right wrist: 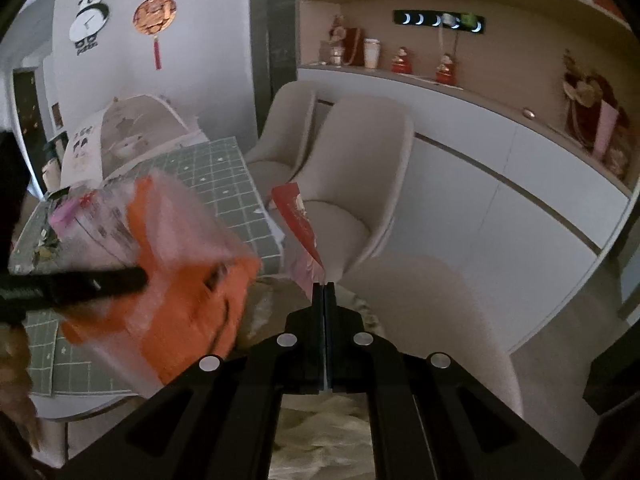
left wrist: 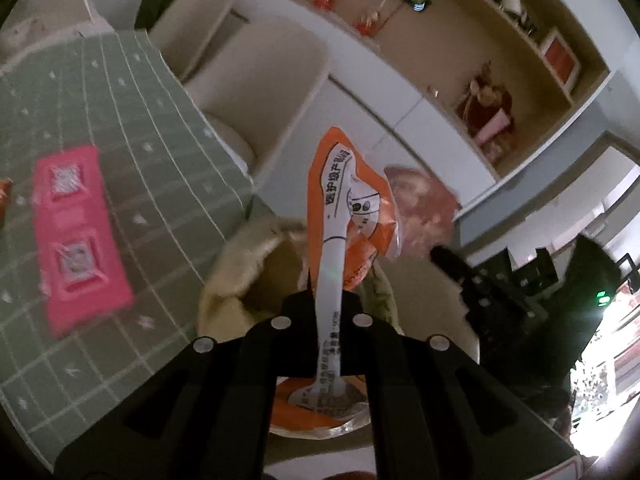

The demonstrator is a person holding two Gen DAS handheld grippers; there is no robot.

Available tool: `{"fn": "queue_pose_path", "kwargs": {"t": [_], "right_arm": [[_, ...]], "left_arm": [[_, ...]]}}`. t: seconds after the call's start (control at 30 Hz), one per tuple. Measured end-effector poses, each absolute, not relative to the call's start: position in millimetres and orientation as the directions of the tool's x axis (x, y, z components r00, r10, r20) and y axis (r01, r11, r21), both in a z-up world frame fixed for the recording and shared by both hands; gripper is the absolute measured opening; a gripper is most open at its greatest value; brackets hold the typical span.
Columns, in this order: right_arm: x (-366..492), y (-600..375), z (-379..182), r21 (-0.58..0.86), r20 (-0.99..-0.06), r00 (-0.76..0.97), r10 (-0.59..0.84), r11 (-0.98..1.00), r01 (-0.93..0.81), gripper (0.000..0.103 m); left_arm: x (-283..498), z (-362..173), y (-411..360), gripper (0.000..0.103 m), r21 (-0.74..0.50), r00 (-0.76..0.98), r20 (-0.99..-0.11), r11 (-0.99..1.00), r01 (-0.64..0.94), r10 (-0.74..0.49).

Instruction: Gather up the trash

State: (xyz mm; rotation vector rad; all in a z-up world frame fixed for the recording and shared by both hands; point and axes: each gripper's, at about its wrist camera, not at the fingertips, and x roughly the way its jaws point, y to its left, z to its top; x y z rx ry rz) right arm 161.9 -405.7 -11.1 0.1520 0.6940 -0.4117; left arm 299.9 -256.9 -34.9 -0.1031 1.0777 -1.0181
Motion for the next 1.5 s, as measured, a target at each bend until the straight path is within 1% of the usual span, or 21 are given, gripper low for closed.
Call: {"fn": "queue_pose_path", "kwargs": {"t": [0.07, 0.13, 0.23, 0.3, 0.33, 0.4, 0.47, 0.53, 0.6, 0.67, 0.87, 1.03, 1.23, 1.33, 1.43, 1.5], "right_arm": [[156, -410, -13, 0.019, -0.648, 0.696, -0.309, 0.907, 0.421, 0.003], [151, -411, -15, 0.038, -0.649, 0.701, -0.295, 0.908, 0.418, 0.003], [148, -411, -21, 0.073, -0.662, 0.702, -0.261, 0.910, 0.408, 0.003], [149, -408, -27, 0.089, -0.675, 0.699, -0.238, 0.914, 0.397, 0.003], [149, -406, -30, 0.094, -0.681, 0.696, -0.226, 0.916, 0.390, 0.003], [151, -402, -36, 0.102, -0.691, 0.692, -0.209, 0.920, 0.379, 0.003], [152, -399, -41, 0.121, -0.700, 0.690, -0.185, 0.921, 0.370, 0.003], [150, -397, -42, 0.139, -0.703, 0.692, -0.165, 0.922, 0.361, 0.003], [150, -395, -42, 0.158, -0.704, 0.695, -0.144, 0.923, 0.351, 0.003], [152, -390, -43, 0.181, -0.706, 0.699, -0.114, 0.925, 0.334, 0.003], [165, -373, -48, 0.181, -0.720, 0.689, -0.082, 0.936, 0.301, 0.003], [173, -364, -56, 0.165, -0.741, 0.668, -0.069, 0.946, 0.280, 0.003], [179, -372, -97, 0.174, -0.817, 0.576, -0.034, 0.937, 0.303, 0.003], [176, -377, -109, 0.173, -0.831, 0.555, -0.034, 0.932, 0.317, 0.003], [170, -382, -109, 0.165, -0.827, 0.561, -0.048, 0.932, 0.324, 0.003], [166, -386, -103, 0.160, -0.816, 0.575, -0.064, 0.930, 0.330, 0.003]], "left_arm": [[298, -43, -269, 0.002, -0.486, 0.097, -0.714, 0.590, 0.645, -0.694], [295, -51, -277, 0.004, -0.423, 0.131, -0.747, 0.617, 0.663, -0.652], [293, -56, -279, 0.007, -0.332, 0.202, -0.771, 0.652, 0.682, -0.604], [293, -57, -279, 0.014, -0.283, 0.239, -0.783, 0.672, 0.685, -0.574], [294, -60, -279, 0.016, -0.267, 0.251, -0.789, 0.681, 0.682, -0.561], [296, -63, -276, 0.025, -0.255, 0.264, -0.799, 0.702, 0.665, -0.541], [301, -65, -270, 0.030, -0.270, 0.263, -0.802, 0.718, 0.642, -0.536], [303, -63, -263, 0.035, -0.301, 0.246, -0.795, 0.714, 0.632, -0.554], [305, -58, -254, 0.042, -0.337, 0.225, -0.783, 0.698, 0.632, -0.580], [306, -52, -243, 0.045, -0.359, 0.218, -0.772, 0.692, 0.627, -0.597], [313, -40, -212, 0.045, -0.380, 0.248, -0.757, 0.715, 0.587, -0.605], [317, -42, -193, 0.045, -0.357, 0.298, -0.766, 0.763, 0.539, -0.570], [317, -49, -185, 0.045, -0.346, 0.314, -0.780, 0.791, 0.504, -0.541], [316, -55, -189, 0.045, -0.355, 0.300, -0.783, 0.788, 0.503, -0.545], [316, -59, -200, 0.035, -0.361, 0.281, -0.790, 0.783, 0.506, -0.545], [314, -59, -210, 0.022, -0.360, 0.266, -0.793, 0.774, 0.521, -0.548]]}}
